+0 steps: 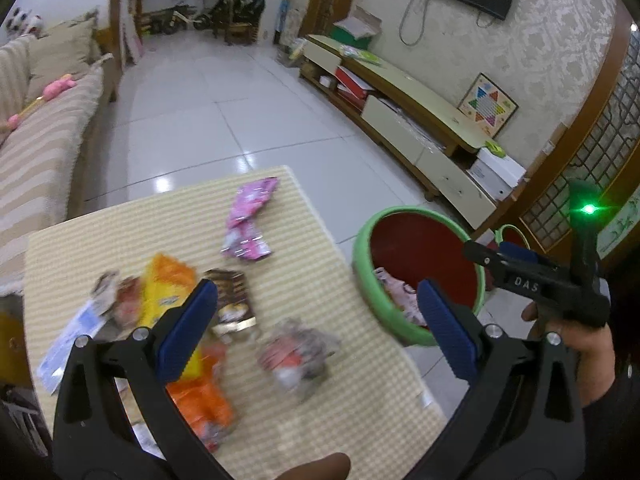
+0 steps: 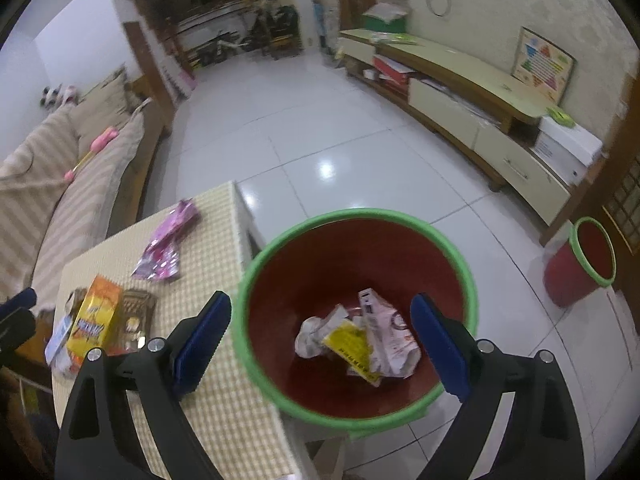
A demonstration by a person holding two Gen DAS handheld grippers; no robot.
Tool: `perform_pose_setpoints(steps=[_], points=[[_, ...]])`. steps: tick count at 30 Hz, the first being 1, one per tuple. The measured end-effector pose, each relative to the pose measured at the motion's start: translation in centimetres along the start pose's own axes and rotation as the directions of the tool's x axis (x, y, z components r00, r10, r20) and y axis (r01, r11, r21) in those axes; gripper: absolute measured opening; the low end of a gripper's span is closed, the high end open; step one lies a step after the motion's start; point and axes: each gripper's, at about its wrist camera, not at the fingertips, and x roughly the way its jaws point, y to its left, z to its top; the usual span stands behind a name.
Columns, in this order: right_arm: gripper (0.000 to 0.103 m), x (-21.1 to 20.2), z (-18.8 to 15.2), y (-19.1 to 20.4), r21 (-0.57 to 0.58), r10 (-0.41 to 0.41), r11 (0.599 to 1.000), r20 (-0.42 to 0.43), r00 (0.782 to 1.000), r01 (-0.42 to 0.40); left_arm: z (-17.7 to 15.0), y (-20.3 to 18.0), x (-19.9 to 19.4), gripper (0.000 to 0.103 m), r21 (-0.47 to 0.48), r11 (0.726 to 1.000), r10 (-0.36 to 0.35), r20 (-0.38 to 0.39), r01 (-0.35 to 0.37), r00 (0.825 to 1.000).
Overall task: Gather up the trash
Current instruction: 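Grasp the crumpled white paper with the left tool while the right tool grasps the crumpled red-white paper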
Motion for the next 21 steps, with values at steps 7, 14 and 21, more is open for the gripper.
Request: perform_pose_setpoints(steps=[7, 14, 21], points=[[0.088, 0.0, -2.7, 6.1, -0.110, 0.078, 0.991, -0.025, 0.997, -0.080, -2.9, 5.0, -3.7, 0.098, -0.054, 0.996, 0.067, 0.024, -0.066, 0.997], [0.088, 1.2, -5.9, 12.3, -0.239, 0.122, 0.961, -0.100, 0.987, -0.143, -5.9, 10.3, -6.0, 0.098, -0.142, 0.983, 0.116, 0.016, -0.112, 0.993], [0.088, 2.6, -7.7, 15.2, -0.302, 0.120, 0.940, -0.147, 0.982, -0.161, -9.9, 15.9, -6.7, 0.098, -0.261, 0.953, 0.148, -0.037, -0.152, 0.988]])
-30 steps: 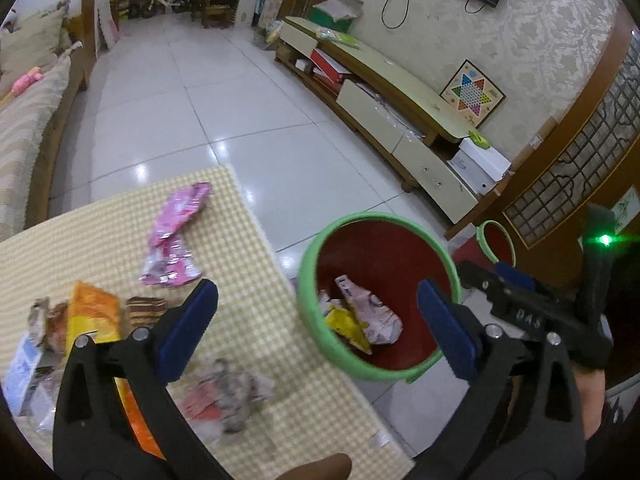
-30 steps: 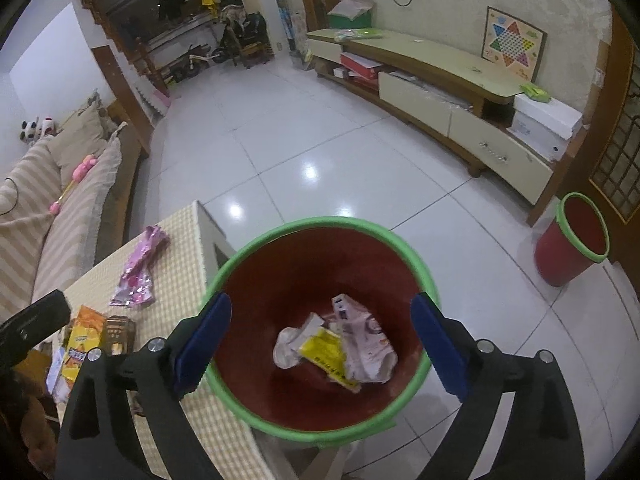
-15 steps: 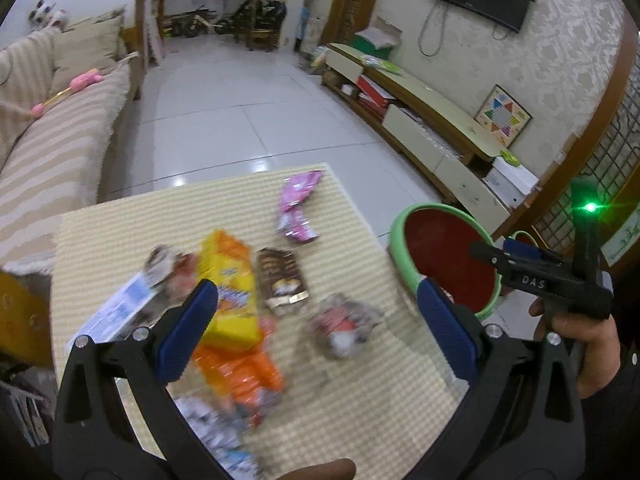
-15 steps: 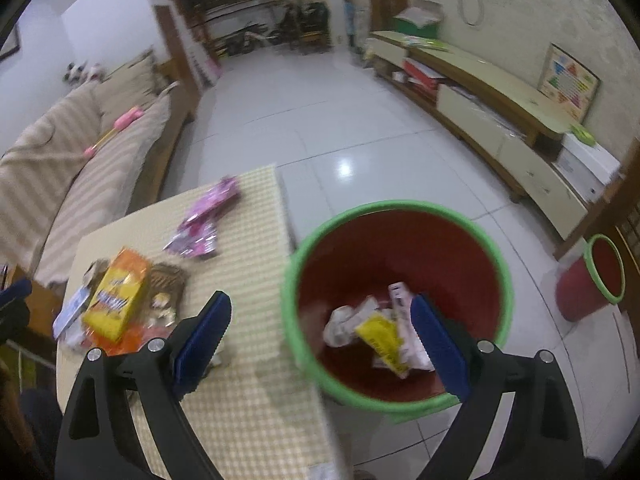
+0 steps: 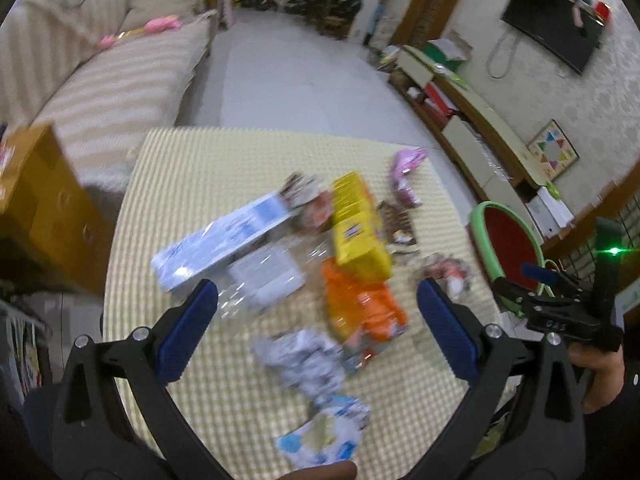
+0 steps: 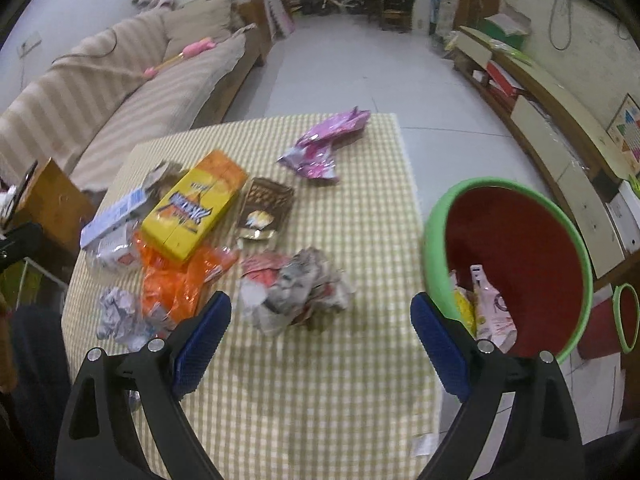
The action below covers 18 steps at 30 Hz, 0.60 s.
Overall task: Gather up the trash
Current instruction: 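Grasp the crumpled white paper with the left tool while the right tool grasps the crumpled red-white paper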
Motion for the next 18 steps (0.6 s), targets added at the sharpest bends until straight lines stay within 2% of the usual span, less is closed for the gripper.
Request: perform_pose_setpoints(steps=[7, 18], points=[[0.088, 1.7, -0.3, 1.5, -0.023, 0.002, 1.000, -0.036, 0.999, -0.003, -2.1, 3.2, 1.6, 0.098, -0.071, 0.997, -0.009, -0.065, 0.004, 0.998], [0.088, 4.5, -0.4, 1.8, -0.045, -0.017, 0.999, -0.084, 0.996, 0.013, -5.4, 2.6, 6.0, 0.098, -0.100, 0.995, -0.026, -0.234, 0.003, 0.972]])
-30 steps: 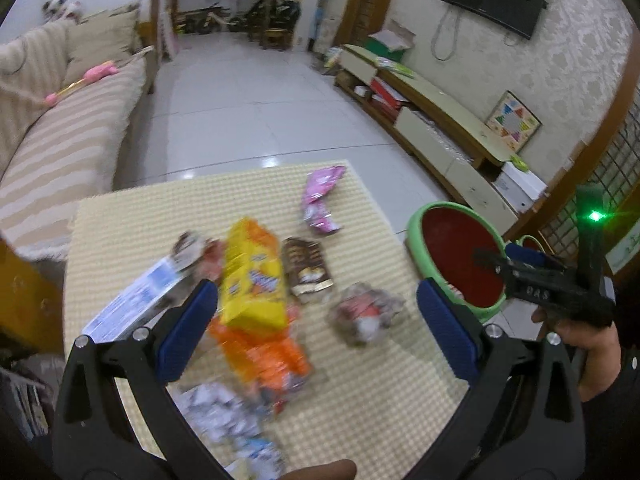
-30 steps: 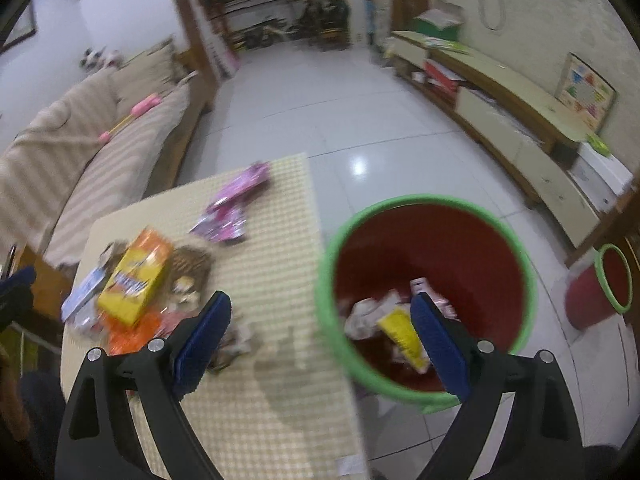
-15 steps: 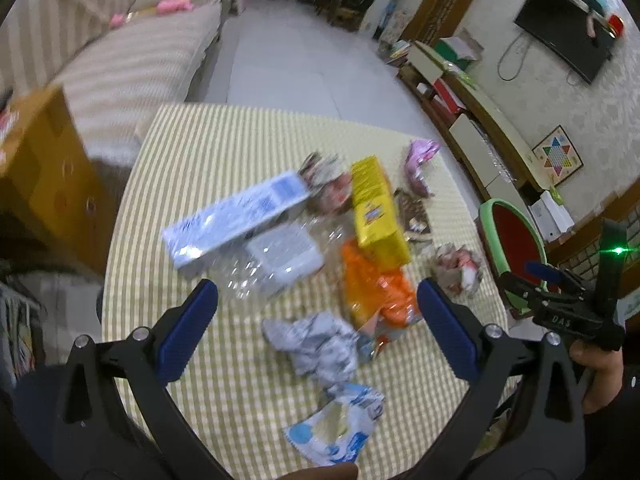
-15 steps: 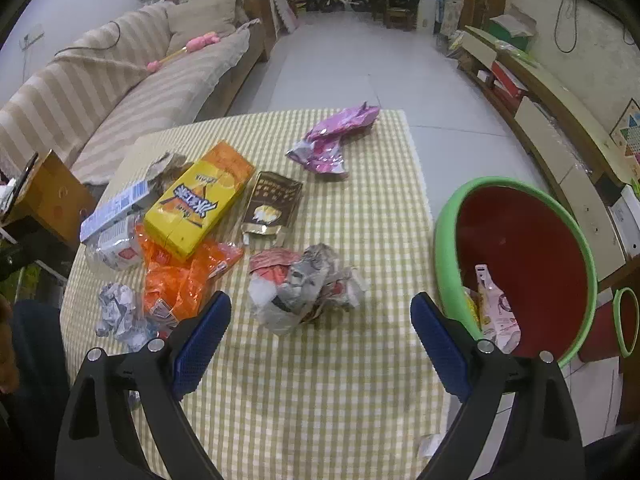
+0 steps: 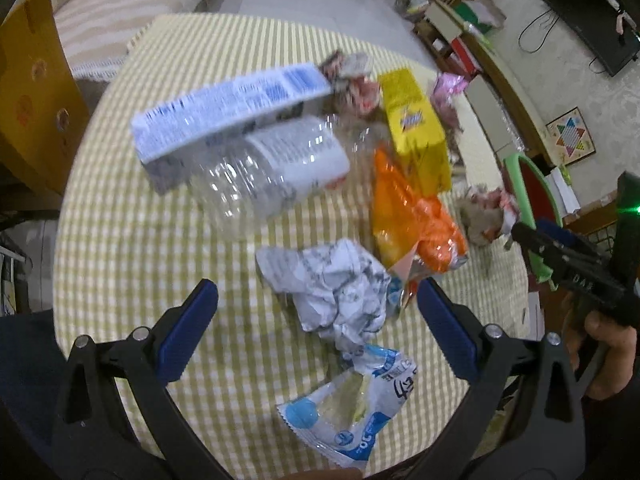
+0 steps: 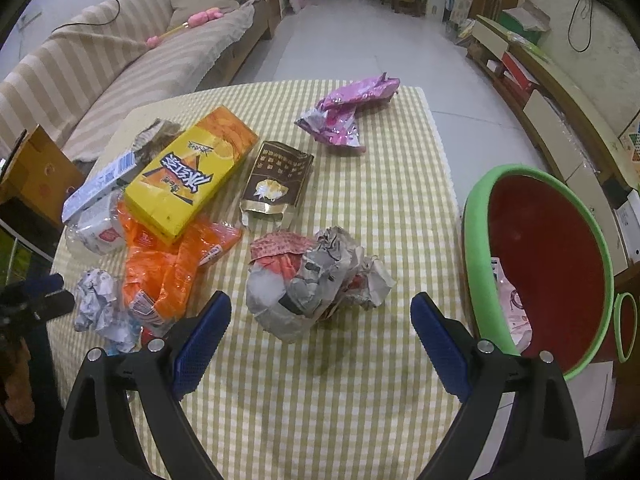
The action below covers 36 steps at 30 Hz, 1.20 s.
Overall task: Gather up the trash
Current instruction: 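Grasp the crumpled white paper with the left tool while the right tool grasps the crumpled red-white paper, then carry both crumpled papers over the green bin and lower them in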
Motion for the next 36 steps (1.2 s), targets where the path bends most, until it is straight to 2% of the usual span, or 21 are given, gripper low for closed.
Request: perform_pose_setpoints(steps=[6, 8, 11, 13, 15, 17, 22, 26, 36], points=[[0.087, 1.9, 0.2, 0.3, -0.014, -0.011, 1.000, -0.031, 0.999, 0.010, -0.2, 0.2, 2.0, 0.097, -0.024, 1.000, -0.010, -0.044, 0.009, 0.999], [0.086, 2.6, 0.3, 0.4, -0.028, -0.020, 0.999, -0.034, 0.999, 0.019, -0.3, 0.1, 2.7, 0.094, -0.026, 0.999, -0.026, -0.057, 0.025, 0.998], [0.076, 3.4, 0.3, 0.3, -0.035, -0.027, 0.999, -0.045, 0.999, 0.026, -0.6, -0.2, 3.3, 0.083, -0.002, 1.000, -0.009, -0.066, 0.009, 0.998], [0.059, 3.9, 0.3, 0.1, -0.024, -0.020, 1.000, -0.062, 0.998, 0.018, -0.7, -0.5, 3.3, 0.074, 0.022, 1.000, 0.000, -0.058, 0.001, 0.998], [0.051, 4.1, 0.3, -0.3, -0.010, -0.025, 1.000, -0.070, 0.997, 0.024, -0.7, -0.8, 3.4, 0.066, 0.021, 1.000, -0.013, -0.058, 0.014, 0.998], [0.047, 3.9, 0.4, -0.7, 0.001, -0.013, 1.000, -0.067, 0.998, 0.013, -0.6, -1.1, 3.3, 0.057, 0.031, 0.999, -0.021, -0.058, 0.023, 0.998], [0.036, 3.1, 0.5, -0.8, 0.004, 0.013, 1.000, -0.059, 0.998, -0.013, -0.7, -1.7, 2.7, 0.043, 0.046, 0.999, -0.009, -0.038, 0.011, 0.999], [0.035, 2.2, 0.4, -0.4, 0.001, 0.032, 0.999, -0.048, 0.998, -0.032, -0.7, -1.2, 1.9, 0.041, 0.036, 0.999, -0.002, -0.019, 0.003, 1.000], [0.034, -1.3, 0.7, -0.2, 0.019, 0.083, 0.996, 0.025, 0.996, -0.083, -0.6, -0.9, -2.0, 0.041, 0.049, 0.999, 0.017, 0.087, -0.022, 0.996]])
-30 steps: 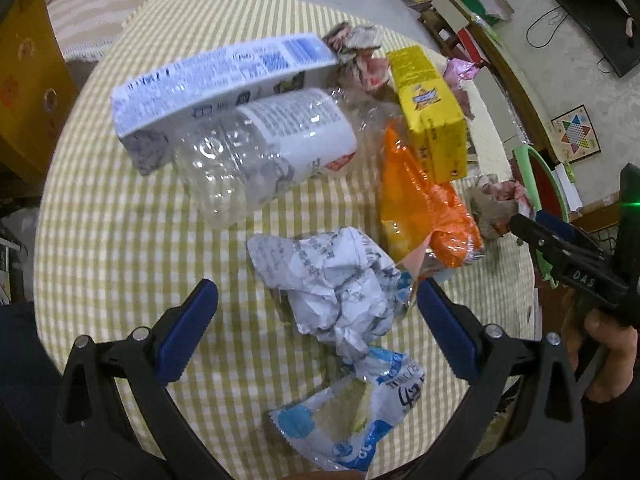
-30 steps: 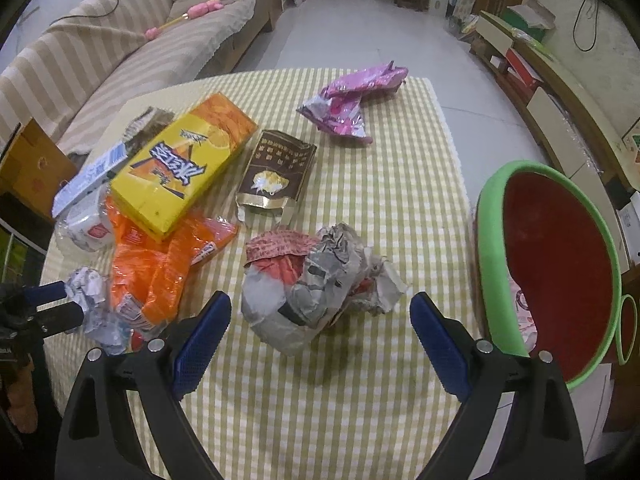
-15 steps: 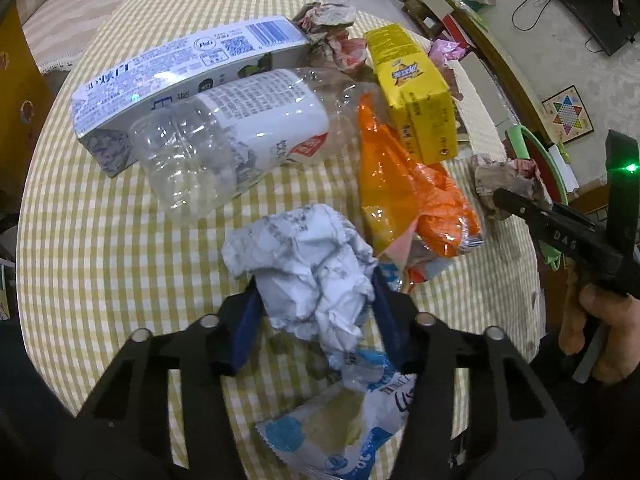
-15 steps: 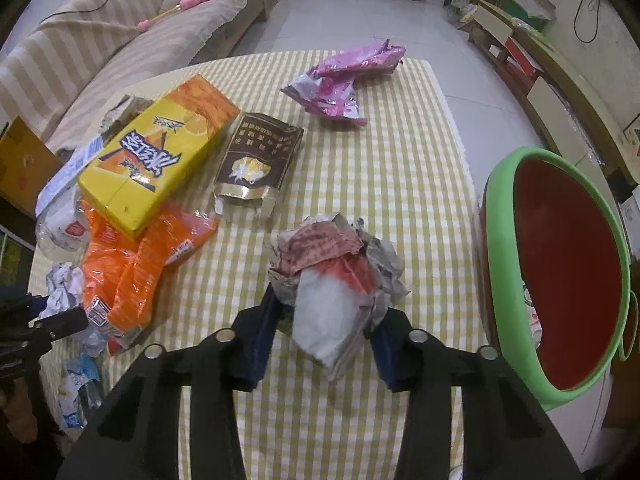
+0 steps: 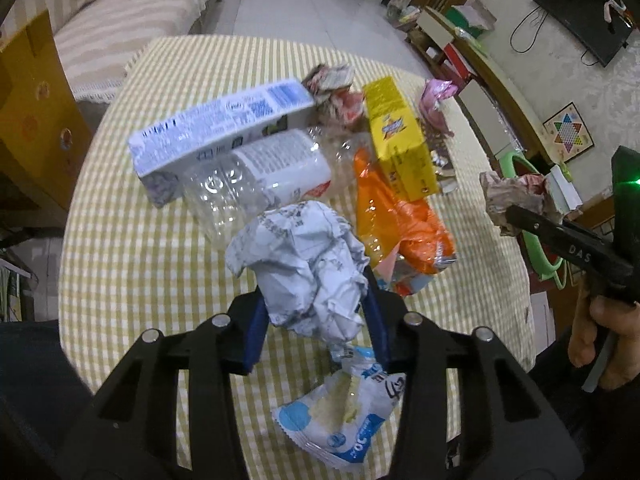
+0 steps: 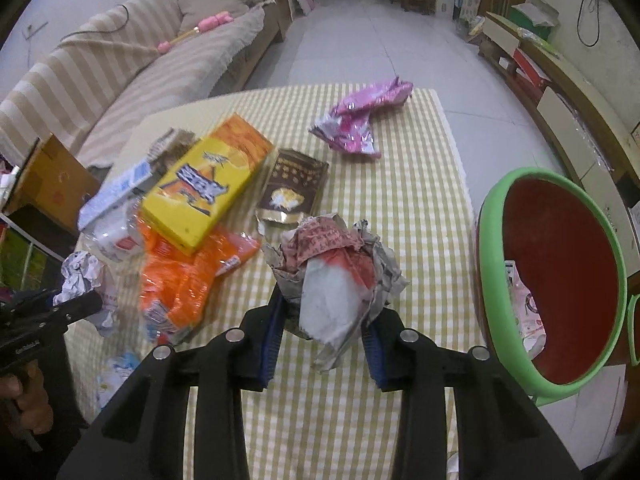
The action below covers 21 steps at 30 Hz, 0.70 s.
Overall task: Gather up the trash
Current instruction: 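Carry both crumpled papers over the green bin and lower them in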
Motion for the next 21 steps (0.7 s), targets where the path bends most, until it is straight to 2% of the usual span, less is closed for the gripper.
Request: perform_pose_setpoints(steps=[8, 15, 21], points=[[0.034, -2.0, 0.2, -0.6, 0.021, 0.007, 1.000, 0.040, 0.999, -0.008, 0.8, -1.6, -1.6, 0.041, 0.042, 0.999, -0.008, 0.037, 0.006, 0.999], [0.034, -3.5, 0.4, -2.0, 0.059, 0.004, 0.998, 0.077, 0.997, -0.009, 2.7, -5.3, -1.9, 0.041, 0.092, 0.994, -0.058, 0.057, 0.052, 0.997], [0.034, -5.6, 0.7, -4.8, 0.113, -0.021, 0.994, 0.120, 0.993, 0.007, 5.0, -9.8, -1.6, 0.041, 0.173, 0.980, -0.114, 0.063, 0.101, 0.992]])
